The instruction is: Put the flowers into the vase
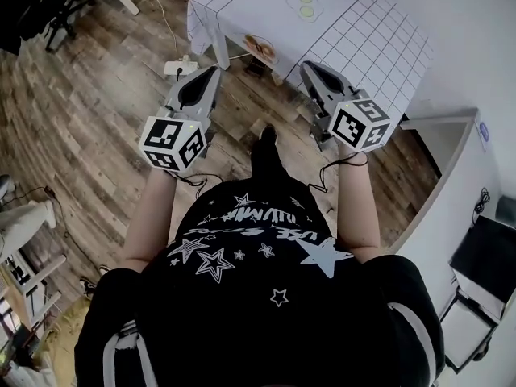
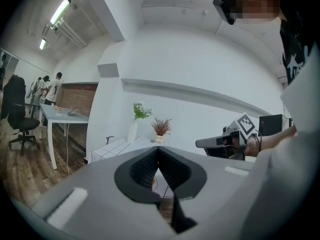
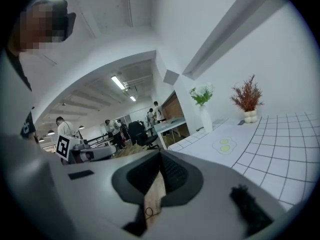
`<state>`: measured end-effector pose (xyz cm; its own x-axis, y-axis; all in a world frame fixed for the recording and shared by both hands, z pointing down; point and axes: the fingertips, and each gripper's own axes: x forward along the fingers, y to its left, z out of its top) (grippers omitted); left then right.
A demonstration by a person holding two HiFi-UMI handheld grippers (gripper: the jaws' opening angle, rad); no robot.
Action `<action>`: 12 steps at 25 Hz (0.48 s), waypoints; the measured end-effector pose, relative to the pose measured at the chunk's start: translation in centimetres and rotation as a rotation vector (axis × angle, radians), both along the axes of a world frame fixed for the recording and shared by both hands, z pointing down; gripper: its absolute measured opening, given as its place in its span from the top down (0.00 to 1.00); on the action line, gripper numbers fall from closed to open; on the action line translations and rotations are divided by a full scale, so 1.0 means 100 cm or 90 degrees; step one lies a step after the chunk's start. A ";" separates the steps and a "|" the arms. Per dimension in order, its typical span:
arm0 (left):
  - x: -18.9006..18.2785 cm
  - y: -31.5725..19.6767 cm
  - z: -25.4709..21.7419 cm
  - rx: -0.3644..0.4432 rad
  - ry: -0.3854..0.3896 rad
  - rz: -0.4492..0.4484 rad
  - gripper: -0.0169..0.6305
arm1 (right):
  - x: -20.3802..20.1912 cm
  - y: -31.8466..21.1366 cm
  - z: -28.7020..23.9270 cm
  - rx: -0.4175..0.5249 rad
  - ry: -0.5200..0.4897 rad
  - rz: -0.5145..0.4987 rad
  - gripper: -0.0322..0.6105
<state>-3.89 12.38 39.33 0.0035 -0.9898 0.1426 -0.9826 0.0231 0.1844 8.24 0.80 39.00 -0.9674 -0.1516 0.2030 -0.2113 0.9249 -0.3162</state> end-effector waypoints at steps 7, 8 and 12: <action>0.029 0.046 -0.002 0.010 0.006 0.031 0.96 | 0.048 0.053 -0.003 0.043 0.026 0.059 0.93; 0.034 0.051 -0.003 0.013 0.007 0.037 0.96 | 0.055 0.058 -0.006 0.050 0.025 0.072 0.93; 0.053 0.069 -0.003 0.020 0.007 0.058 0.96 | 0.081 0.079 -0.017 0.062 0.011 0.103 0.93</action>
<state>1.37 19.27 39.02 0.0953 -0.9893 0.1103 -0.9784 -0.0726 0.1937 16.33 8.68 37.25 -0.9255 -0.3242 0.1958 -0.3639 0.9045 -0.2225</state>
